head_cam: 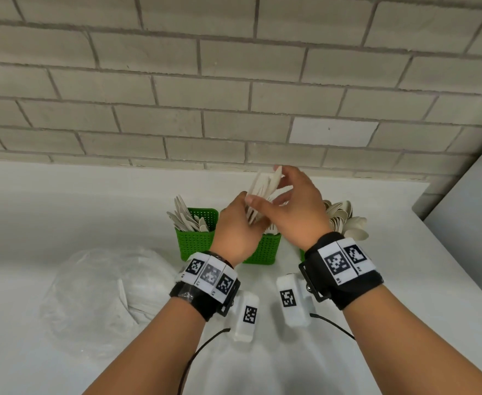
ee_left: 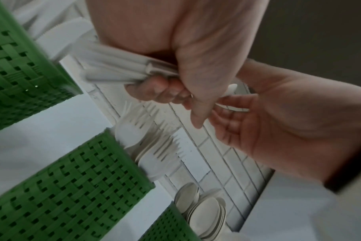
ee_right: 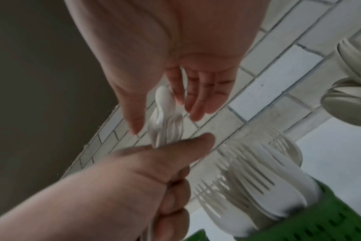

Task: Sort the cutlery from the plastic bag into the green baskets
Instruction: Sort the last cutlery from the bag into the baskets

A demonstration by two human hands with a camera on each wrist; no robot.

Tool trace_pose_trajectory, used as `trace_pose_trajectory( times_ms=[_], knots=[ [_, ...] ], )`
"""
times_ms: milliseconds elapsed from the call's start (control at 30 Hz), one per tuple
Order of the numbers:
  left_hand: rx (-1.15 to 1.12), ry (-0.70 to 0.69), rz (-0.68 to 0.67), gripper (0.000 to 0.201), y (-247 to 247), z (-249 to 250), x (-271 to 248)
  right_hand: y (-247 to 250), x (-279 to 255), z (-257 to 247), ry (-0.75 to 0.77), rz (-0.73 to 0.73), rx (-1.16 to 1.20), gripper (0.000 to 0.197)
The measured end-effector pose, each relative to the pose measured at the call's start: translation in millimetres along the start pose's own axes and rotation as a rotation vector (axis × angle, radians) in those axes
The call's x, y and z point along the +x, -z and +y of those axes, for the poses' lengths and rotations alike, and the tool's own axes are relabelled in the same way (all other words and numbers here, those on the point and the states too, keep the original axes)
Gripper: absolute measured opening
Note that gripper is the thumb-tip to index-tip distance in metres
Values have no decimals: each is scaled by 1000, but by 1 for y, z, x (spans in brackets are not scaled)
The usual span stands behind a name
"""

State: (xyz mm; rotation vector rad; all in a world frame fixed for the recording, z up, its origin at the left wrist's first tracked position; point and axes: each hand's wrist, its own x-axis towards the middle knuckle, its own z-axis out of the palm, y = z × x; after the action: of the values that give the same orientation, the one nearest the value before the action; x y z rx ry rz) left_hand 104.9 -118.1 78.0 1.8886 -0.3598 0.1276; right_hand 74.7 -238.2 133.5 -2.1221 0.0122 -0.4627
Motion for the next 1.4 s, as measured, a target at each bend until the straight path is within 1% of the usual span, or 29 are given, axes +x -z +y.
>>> trace_pose_trajectory(
  times_ms=[67,100,133,167,233,267,300,367,433,500,533,567,600,633,667,733,800,900,967,1033,1133,1200,1267,1333,1367,1400],
  knots=[
    [-10,-12,-25,32,-2,0,-3,-2,1,2,-20,-21,53,40],
    [-58,-16,-54,38,-2,1,-5,-2,2,4,-30,-36,87,34],
    [-139,-10,-91,39,-1,1,-6,-1,3,6,-47,-51,116,31],
    [-233,12,-137,34,2,2,-8,0,3,7,-67,-59,149,30],
    [-383,85,-223,12,8,3,-13,3,2,9,-94,-62,238,30],
    [-458,136,-250,12,10,3,-16,4,2,9,-100,-62,288,30],
    [-533,187,-271,15,11,5,-18,5,1,9,-109,-66,338,31],
    [-621,249,-298,18,11,7,-22,7,0,10,-122,-83,413,32],
    [-611,239,-296,17,9,7,-23,7,1,12,-123,-85,405,40],
    [-537,191,-265,16,8,3,-23,8,2,14,-58,-15,234,53],
    [-492,158,-254,13,7,0,-23,9,1,13,9,52,106,53],
    [-454,124,-242,10,6,-3,-22,10,0,11,86,134,-12,44],
    [-422,93,-224,12,6,-4,-21,11,-1,8,148,189,-82,29],
    [-397,68,-210,16,5,-4,-21,12,0,4,163,183,-116,16],
    [-385,51,-199,18,5,-3,-20,12,1,2,139,128,-140,14],
    [-362,23,-196,17,6,-2,-21,12,4,0,51,-2,-176,25],
    [-323,-24,-201,19,5,-2,-21,11,5,0,15,-15,-157,27],
    [-246,-75,-199,31,5,-7,-21,9,5,2,-36,-17,-116,28],
    [-253,-52,-193,34,4,-9,-20,6,7,2,-68,-57,-52,26],
    [-286,-14,-188,39,4,-11,-20,6,8,1,-88,-84,72,27],
    [-279,-2,-145,39,5,-14,-18,7,6,0,-107,-85,185,25],
    [-294,-14,-140,48,6,-13,-18,7,4,-1,-116,-80,234,20],
    [-306,-15,-154,64,6,-13,-17,7,2,-2,-114,-96,270,18],
    [-263,-8,-119,81,8,-16,-18,9,1,-1,-110,-116,274,16],
    [-237,-5,-84,85,9,-19,-18,10,0,0,-112,-121,273,17],
    [-225,1,-52,83,11,-21,-19,10,-1,1,-118,-118,270,17]
  ],
)
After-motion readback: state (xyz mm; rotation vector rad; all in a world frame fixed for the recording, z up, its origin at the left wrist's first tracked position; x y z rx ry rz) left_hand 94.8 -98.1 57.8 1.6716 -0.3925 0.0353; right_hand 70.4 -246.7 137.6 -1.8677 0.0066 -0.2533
